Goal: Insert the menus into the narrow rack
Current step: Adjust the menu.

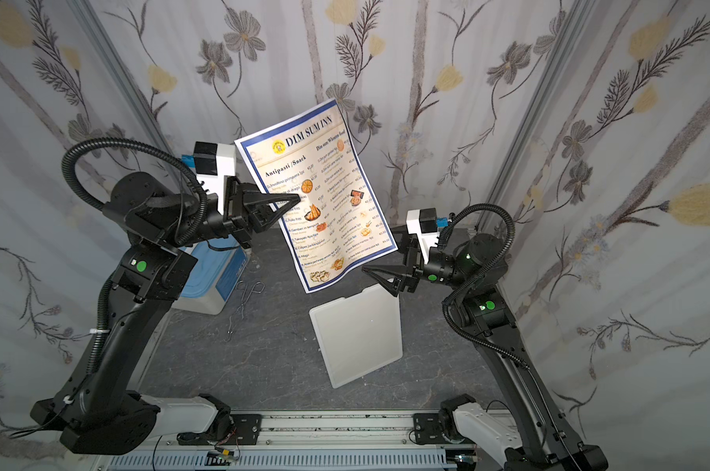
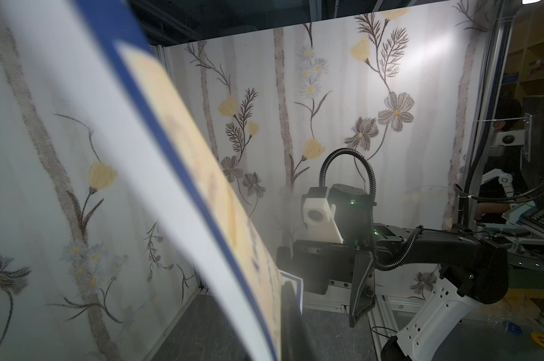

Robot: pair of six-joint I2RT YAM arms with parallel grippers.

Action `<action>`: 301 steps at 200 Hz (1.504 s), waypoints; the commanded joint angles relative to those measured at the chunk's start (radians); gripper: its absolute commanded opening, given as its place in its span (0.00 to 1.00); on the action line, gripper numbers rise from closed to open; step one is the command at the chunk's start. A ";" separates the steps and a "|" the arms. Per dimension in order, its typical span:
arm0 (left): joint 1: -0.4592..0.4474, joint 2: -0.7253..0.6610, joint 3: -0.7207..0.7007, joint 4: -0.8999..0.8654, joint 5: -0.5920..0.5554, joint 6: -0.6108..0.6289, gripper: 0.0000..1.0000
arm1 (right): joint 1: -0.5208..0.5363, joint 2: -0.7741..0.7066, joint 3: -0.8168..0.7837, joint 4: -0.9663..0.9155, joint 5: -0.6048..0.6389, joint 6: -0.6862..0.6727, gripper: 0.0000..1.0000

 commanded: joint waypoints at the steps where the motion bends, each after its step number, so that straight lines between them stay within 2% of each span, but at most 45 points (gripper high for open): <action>1: 0.000 -0.017 -0.025 0.113 -0.033 -0.056 0.00 | 0.002 -0.011 -0.002 0.162 0.070 0.104 0.84; 14: 0.000 -0.027 -0.038 0.120 -0.033 -0.058 0.00 | 0.003 -0.014 -0.006 0.187 0.098 0.136 0.76; 34: 0.000 -0.042 -0.050 0.133 -0.024 -0.062 0.00 | 0.007 -0.013 -0.003 0.163 0.194 0.163 0.54; 68: -0.001 -0.061 -0.089 0.174 -0.024 -0.072 0.00 | 0.041 0.002 0.021 0.123 0.301 0.174 0.50; 87: -0.001 -0.087 -0.106 0.184 -0.035 -0.078 0.00 | 0.062 0.013 0.032 0.132 0.331 0.177 0.35; 101: 0.000 -0.097 -0.126 0.192 -0.056 -0.081 0.00 | 0.069 0.013 0.040 0.114 0.358 0.159 0.16; 120: -0.001 -0.123 -0.178 0.201 -0.141 -0.087 0.00 | 0.065 -0.009 0.055 0.017 0.381 0.064 0.00; 146: -0.020 -0.173 -0.313 0.248 -0.324 -0.141 0.00 | -0.001 -0.051 0.112 -0.257 0.307 -0.176 0.00; 155: -0.043 -0.182 -0.363 0.279 -0.354 -0.158 0.00 | -0.036 -0.058 0.134 -0.346 0.270 -0.246 0.00; 180: -0.128 -0.203 -0.485 0.318 -0.451 -0.102 0.00 | -0.132 -0.059 0.159 -0.480 0.193 -0.363 0.00; 205: -0.152 -0.207 -0.548 0.370 -0.522 -0.105 0.00 | -0.178 0.004 0.195 -0.517 0.128 -0.405 0.00; 248: -0.202 -0.218 -0.617 0.365 -0.603 -0.049 0.00 | -0.178 0.127 0.249 -0.516 0.104 -0.420 0.00; 301: -0.261 -0.242 -0.698 0.392 -0.708 -0.023 0.00 | -0.179 0.191 0.272 -0.541 0.101 -0.464 0.00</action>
